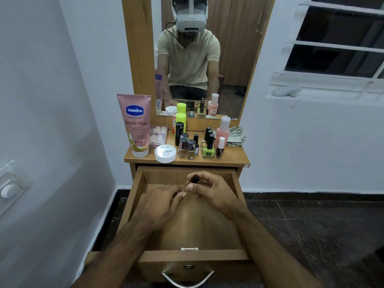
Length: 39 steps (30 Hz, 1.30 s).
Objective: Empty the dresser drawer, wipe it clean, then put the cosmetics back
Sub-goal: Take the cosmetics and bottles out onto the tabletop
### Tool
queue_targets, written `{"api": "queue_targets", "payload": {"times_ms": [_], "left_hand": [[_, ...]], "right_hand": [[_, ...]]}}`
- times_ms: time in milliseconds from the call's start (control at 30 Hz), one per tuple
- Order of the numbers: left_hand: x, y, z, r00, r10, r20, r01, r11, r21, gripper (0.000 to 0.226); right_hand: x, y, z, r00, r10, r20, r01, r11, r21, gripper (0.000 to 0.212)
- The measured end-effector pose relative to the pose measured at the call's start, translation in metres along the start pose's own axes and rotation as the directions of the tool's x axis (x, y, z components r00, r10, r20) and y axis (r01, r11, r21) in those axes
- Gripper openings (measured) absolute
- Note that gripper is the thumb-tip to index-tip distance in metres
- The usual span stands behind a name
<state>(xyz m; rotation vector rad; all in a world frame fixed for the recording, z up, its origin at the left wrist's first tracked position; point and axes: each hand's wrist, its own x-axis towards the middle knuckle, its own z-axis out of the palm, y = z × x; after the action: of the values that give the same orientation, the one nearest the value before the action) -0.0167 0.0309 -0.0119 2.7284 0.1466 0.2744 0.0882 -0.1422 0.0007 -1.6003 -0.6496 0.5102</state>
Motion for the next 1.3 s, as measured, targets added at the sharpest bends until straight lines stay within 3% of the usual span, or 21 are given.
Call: {"api": "queue_targets", "payload": {"times_ms": [100,200,233,300,500,1167,1233,1300], "left_hand": [[0.000,0.000,0.000,0.999,-0.005,0.035,0.004,1.000,0.014,0.032],[0.001,-0.002,0.001,0.999,-0.007,0.047,0.006,1.000,0.024,0.032],[0.001,-0.002,0.001,0.999,-0.007,0.051,0.006,1.000,0.023,0.031],[0.002,-0.002,0.003,0.998,-0.002,0.057,0.000,1.000,0.025,0.029],[0.002,-0.005,0.006,0.997,-0.022,0.073,0.021,1.000,0.010,0.028],[-0.001,-0.005,0.004,0.996,-0.030,0.088,0.030,1.000,0.000,0.025],[-0.001,-0.005,0.003,0.996,-0.027,0.090,0.026,1.000,0.003,0.025],[0.000,-0.005,0.004,0.996,-0.018,0.082,0.018,1.000,0.009,0.025]], "right_hand": [[0.000,-0.006,-0.005,0.942,-0.155,-0.298,0.089,0.970,-0.225,0.030],[0.006,-0.015,-0.015,0.727,-0.332,-0.601,0.124,0.925,-0.360,0.039],[0.008,-0.020,-0.020,0.669,-0.360,-0.650,0.110,0.913,-0.393,0.040],[0.012,-0.027,-0.031,0.625,-0.364,-0.691,0.047,0.900,-0.433,0.044],[0.029,-0.020,-0.050,0.708,-0.239,-0.665,-0.150,0.869,-0.472,0.050],[0.035,-0.010,-0.047,0.740,-0.212,-0.638,-0.076,0.917,-0.392,0.051],[0.034,-0.009,-0.051,0.717,-0.228,-0.659,-0.047,0.927,-0.372,0.051],[0.035,-0.013,-0.057,0.641,-0.243,-0.728,-0.021,0.943,-0.333,0.053]]}}
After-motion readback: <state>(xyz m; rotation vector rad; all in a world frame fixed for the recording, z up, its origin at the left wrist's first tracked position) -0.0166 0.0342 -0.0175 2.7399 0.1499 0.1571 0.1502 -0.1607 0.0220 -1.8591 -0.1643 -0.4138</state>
